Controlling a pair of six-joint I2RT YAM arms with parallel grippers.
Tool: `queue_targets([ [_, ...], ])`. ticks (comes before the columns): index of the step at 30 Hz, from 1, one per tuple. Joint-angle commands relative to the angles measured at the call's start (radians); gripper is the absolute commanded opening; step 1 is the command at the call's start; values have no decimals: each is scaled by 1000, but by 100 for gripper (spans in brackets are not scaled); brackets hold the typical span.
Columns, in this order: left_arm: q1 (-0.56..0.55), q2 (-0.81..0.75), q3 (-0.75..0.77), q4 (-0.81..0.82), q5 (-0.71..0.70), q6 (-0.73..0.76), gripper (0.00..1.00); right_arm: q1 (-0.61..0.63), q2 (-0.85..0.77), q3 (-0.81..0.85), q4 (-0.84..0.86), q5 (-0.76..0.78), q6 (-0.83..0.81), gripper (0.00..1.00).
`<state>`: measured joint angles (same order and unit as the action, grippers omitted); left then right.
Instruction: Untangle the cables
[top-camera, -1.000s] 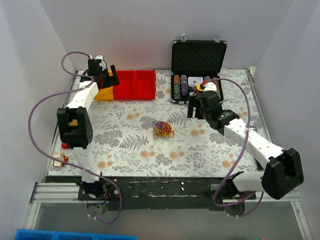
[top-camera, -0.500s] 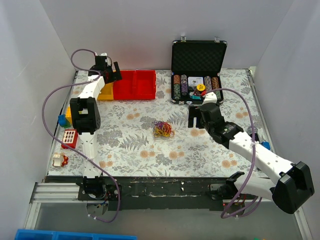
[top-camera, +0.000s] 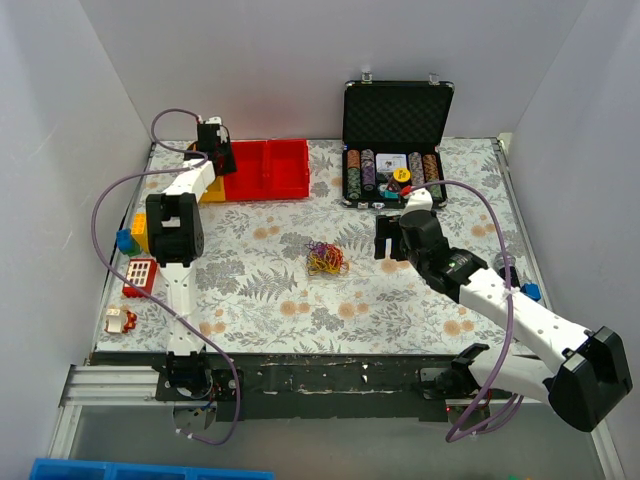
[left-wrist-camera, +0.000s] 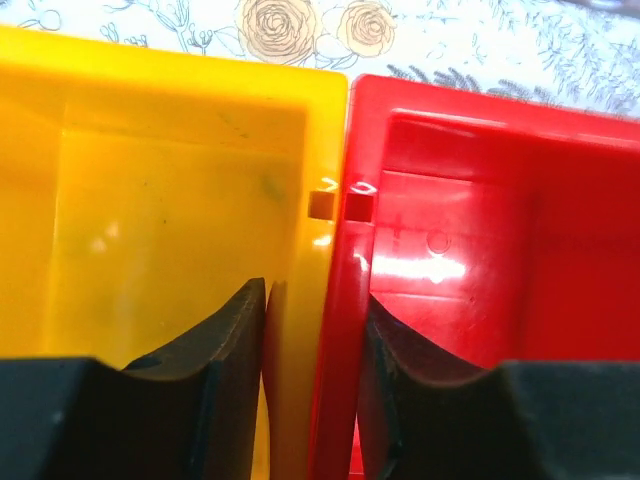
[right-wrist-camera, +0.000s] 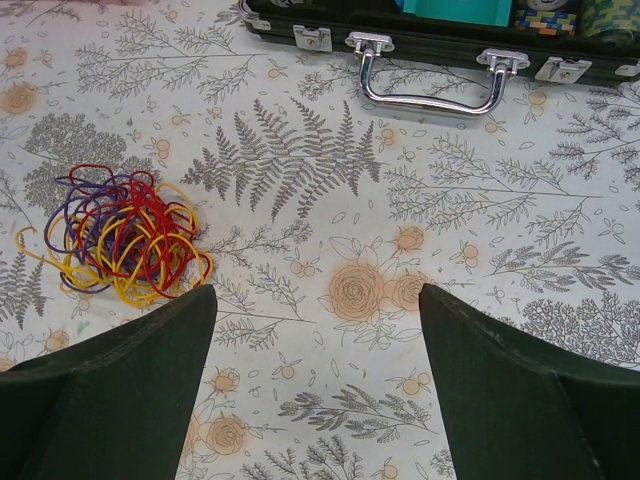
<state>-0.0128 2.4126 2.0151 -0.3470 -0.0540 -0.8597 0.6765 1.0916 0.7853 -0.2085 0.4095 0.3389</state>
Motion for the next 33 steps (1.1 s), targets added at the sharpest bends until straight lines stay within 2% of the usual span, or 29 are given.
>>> queue_targets([
  [1,10,-107,-177,57,-27,45,20,8,10,17,34,-9,3,90],
  [3,10,-153,-258,81,-20,53,15,9,14,12,40,-15,2,90],
  [17,-45,-544,-832,184,10,68,12,64,51,-47,84,-34,51,89],
  [19,-61,-598,-907,200,13,71,7,77,53,-52,84,-28,57,89],
  [27,-171,-754,-1076,190,-46,73,7,130,48,-78,119,-28,72,89],
  [30,-220,-779,-1127,191,-102,51,10,164,73,-83,161,-29,68,93],
  [33,-234,-782,-1133,174,-103,21,12,193,126,-72,199,-17,60,94],
])
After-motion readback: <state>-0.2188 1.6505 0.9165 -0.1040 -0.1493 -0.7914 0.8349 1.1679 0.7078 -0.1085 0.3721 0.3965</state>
